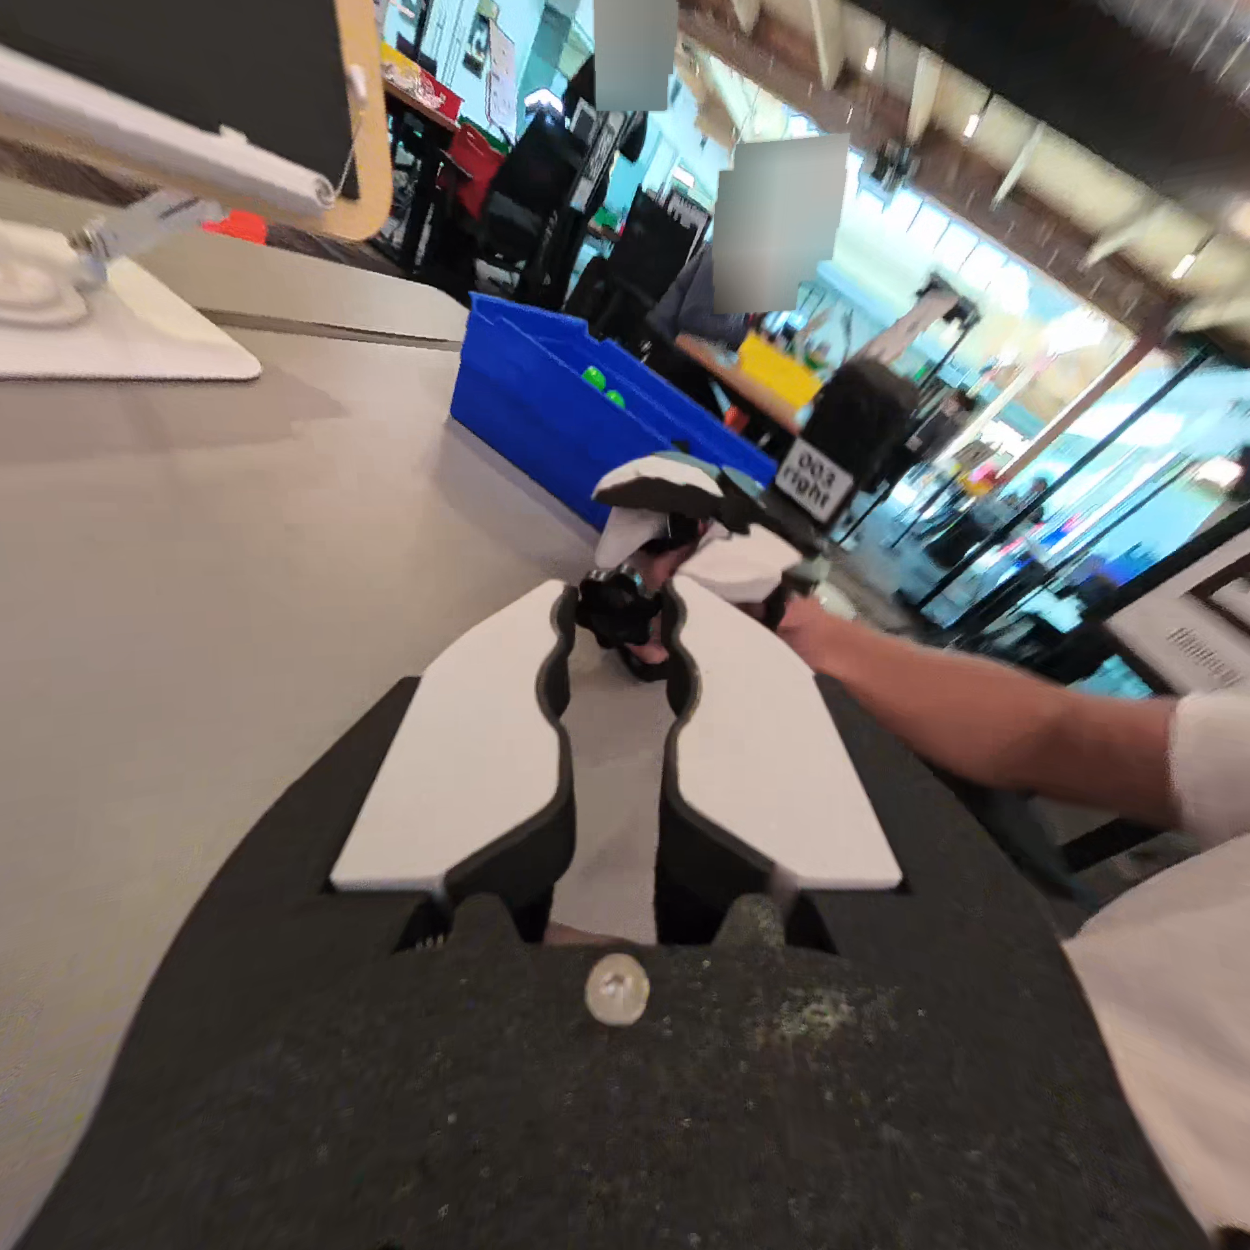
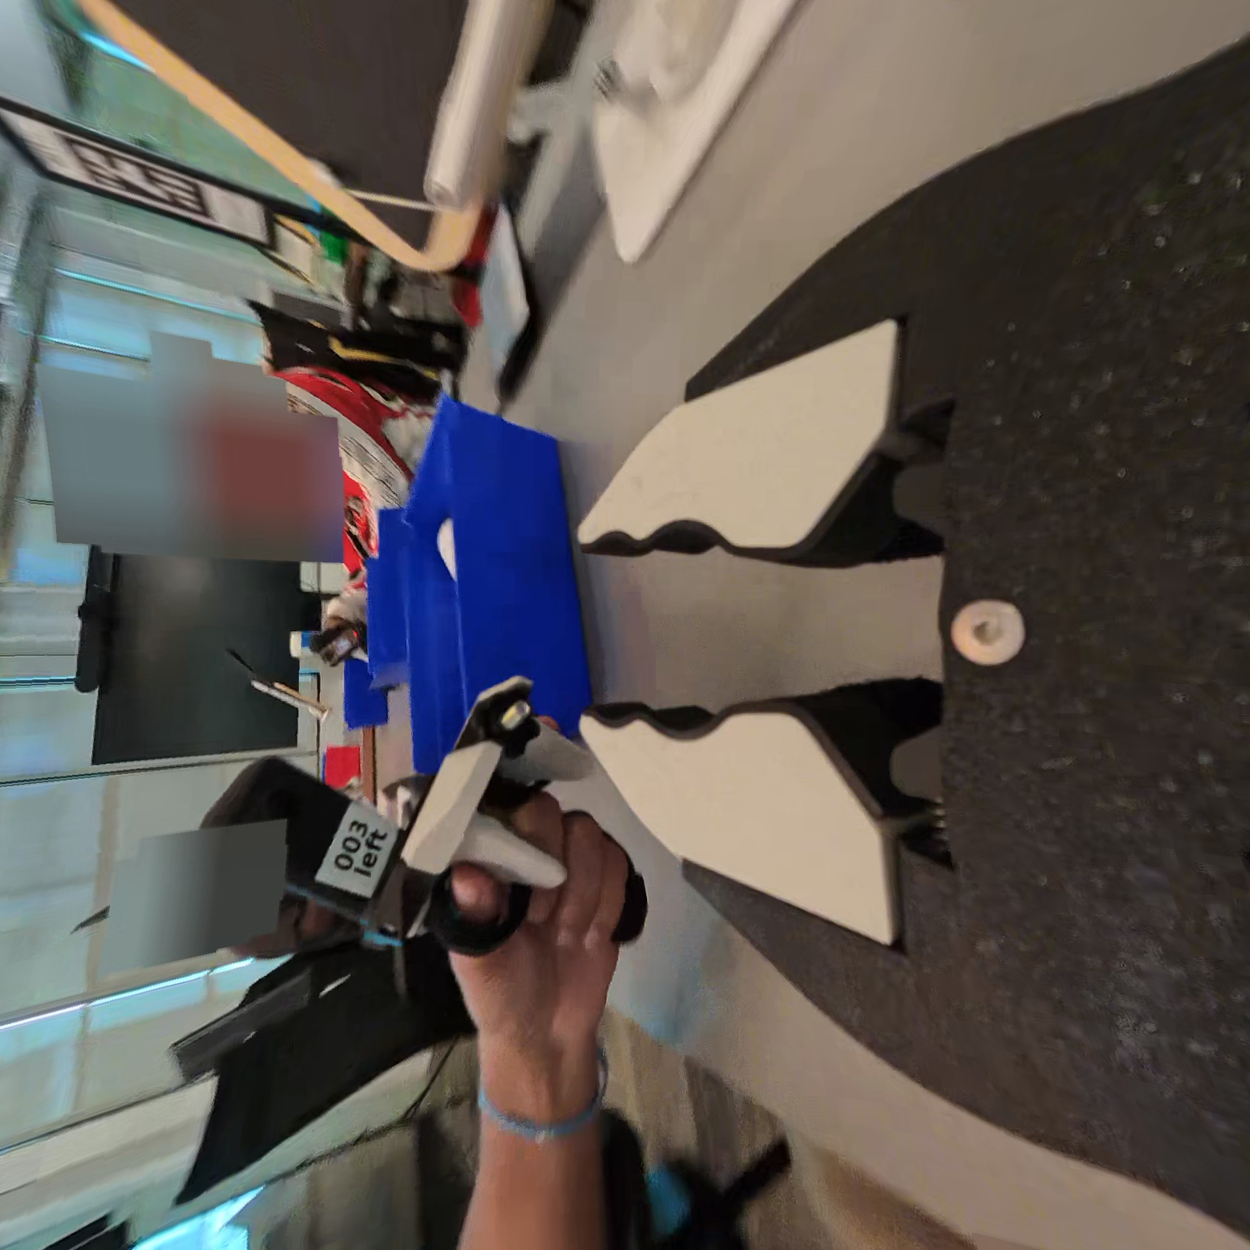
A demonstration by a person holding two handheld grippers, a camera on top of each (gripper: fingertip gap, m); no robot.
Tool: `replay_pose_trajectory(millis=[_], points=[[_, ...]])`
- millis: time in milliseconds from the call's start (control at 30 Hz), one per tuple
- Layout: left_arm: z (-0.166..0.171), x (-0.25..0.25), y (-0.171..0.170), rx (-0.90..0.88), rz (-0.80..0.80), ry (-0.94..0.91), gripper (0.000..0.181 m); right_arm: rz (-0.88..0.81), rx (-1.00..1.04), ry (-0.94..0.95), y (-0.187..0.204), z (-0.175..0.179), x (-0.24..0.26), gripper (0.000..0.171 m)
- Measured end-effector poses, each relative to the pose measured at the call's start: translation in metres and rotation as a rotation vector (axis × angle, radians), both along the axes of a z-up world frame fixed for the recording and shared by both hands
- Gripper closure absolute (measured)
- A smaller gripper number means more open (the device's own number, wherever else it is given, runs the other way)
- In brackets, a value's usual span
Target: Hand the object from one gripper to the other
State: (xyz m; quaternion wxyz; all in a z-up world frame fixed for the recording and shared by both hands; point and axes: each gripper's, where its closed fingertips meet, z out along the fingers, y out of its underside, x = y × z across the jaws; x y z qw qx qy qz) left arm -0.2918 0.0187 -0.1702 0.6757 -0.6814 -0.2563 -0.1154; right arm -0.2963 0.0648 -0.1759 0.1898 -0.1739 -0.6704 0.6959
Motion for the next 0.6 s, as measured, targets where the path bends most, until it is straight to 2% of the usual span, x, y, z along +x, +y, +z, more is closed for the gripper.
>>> replay_pose_trajectory(millis=[33, 100, 167, 267, 433, 533, 600], points=[[0.001, 0.001, 0.001, 0.045, -0.012, -0.054, 0.158, -0.019, 0.034, 0.062, -0.003, 0.003, 0.003, 0.122], [-0.003, 0.005, 0.007, 0.087, -0.042, -0.15, 0.158, -0.036, 0.1, 0.154, -0.013, 0.005, 0.011, 0.12], [-0.004, 0.014, 0.014, 0.126, -0.104, -0.223, 0.158, -0.033, 0.16, 0.23, -0.022, 0.004, 0.019, 0.123], [-0.013, 0.029, 0.023, 0.09, -0.2, -0.271, 0.158, -0.017, 0.239, 0.309, -0.03, -0.002, 0.028, 0.128], [-0.02, 0.043, 0.028, 0.057, -0.306, -0.34, 0.158, 0.049, 0.327, 0.34, -0.039, -0.016, 0.039, 0.133], [-0.022, 0.045, 0.028, 0.055, -0.315, -0.36, 0.158, 0.056, 0.358, 0.357, -0.041, -0.02, 0.04, 0.148], [-0.024, 0.045, 0.029, 0.04, -0.31, -0.353, 0.158, 0.063, 0.376, 0.355, -0.041, -0.022, 0.04, 0.148]])
